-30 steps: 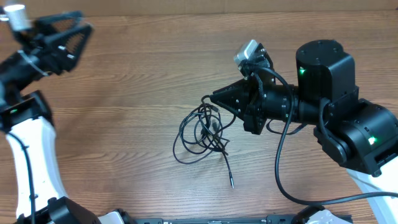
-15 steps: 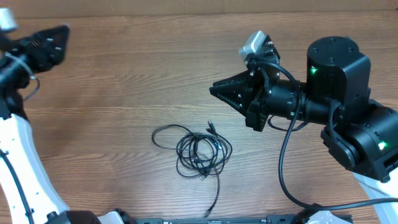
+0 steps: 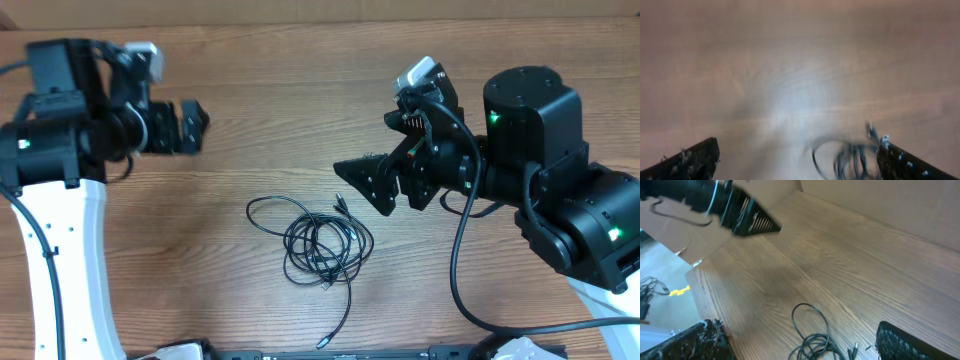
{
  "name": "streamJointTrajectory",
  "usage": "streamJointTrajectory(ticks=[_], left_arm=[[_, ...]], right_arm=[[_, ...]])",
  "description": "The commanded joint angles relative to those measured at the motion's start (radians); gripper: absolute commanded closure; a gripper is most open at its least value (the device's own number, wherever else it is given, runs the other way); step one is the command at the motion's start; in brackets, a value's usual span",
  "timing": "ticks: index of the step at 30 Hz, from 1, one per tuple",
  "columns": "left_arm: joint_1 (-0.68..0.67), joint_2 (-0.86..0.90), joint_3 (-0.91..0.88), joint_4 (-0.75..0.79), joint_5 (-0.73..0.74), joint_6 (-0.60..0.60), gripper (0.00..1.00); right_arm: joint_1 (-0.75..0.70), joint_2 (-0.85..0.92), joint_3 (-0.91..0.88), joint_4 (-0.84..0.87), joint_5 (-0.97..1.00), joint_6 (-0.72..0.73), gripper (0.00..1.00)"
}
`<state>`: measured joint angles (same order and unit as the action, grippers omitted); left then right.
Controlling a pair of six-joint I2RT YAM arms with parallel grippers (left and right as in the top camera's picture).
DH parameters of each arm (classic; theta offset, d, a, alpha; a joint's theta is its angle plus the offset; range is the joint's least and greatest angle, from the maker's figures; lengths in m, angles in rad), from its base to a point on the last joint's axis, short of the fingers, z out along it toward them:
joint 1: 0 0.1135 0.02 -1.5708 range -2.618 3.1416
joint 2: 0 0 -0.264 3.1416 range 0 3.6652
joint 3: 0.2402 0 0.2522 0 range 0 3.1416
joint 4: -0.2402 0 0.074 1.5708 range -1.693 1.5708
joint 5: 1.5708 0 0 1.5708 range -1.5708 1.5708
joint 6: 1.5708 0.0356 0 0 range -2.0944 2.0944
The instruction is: Untangle cables
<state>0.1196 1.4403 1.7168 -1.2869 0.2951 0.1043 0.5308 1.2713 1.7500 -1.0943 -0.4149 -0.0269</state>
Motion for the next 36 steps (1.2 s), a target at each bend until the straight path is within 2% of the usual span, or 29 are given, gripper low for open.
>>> streamJointTrajectory(ticks=[1, 6, 10, 13, 17, 23, 26, 29, 30, 36], left_arm=[[-0.064, -0.008, 0.018, -0.089, -0.113, -0.046, 0.0], [-0.213, -0.008, 0.018, -0.23, -0.119, -0.1, 0.0], [-0.349, -0.006, 0.016, -0.277, -0.108, -0.157, 0.0], [-0.437, -0.005, 0.014, -0.243, -0.007, -0.157, 0.0], [-0.523, -0.004, 0.014, -0.105, 0.113, -0.165, 0.0], [-0.559, -0.004, 0.014, -0.05, 0.208, -0.213, 0.0], [-0.559, -0.001, 0.014, -0.057, 0.119, -0.252, 0.02], [-0.559, 0.012, 0.008, -0.14, -0.128, -0.439, 0.07], [-0.559, 0.018, 0.003, -0.163, -0.156, -0.458, 0.07], [-0.561, 0.031, -0.085, -0.185, -0.149, -0.492, 0.06]], right_arm=[[0.003, -0.013, 0.024, -0.005, 0.033, -0.001, 0.0], [0.003, -0.013, 0.024, -0.013, 0.105, -0.003, 0.0], [0.003, -0.012, 0.024, -0.069, 0.211, -0.005, 0.0], [0.003, -0.011, 0.024, -0.11, 0.212, -0.005, 0.0], [0.003, 0.001, 0.023, -0.153, 0.213, -0.005, 0.0], [0.003, 0.021, 0.023, -0.249, 0.233, -0.004, 0.0], [0.003, 0.03, 0.023, -0.275, 0.292, -0.004, 0.0], [0.003, 0.043, 0.023, -0.284, 0.336, 0.004, 0.0], [0.003, 0.047, 0.023, -0.283, 0.335, 0.004, 0.0], [-0.005, 0.067, 0.023, -0.246, 0.349, 0.01, 0.0]])
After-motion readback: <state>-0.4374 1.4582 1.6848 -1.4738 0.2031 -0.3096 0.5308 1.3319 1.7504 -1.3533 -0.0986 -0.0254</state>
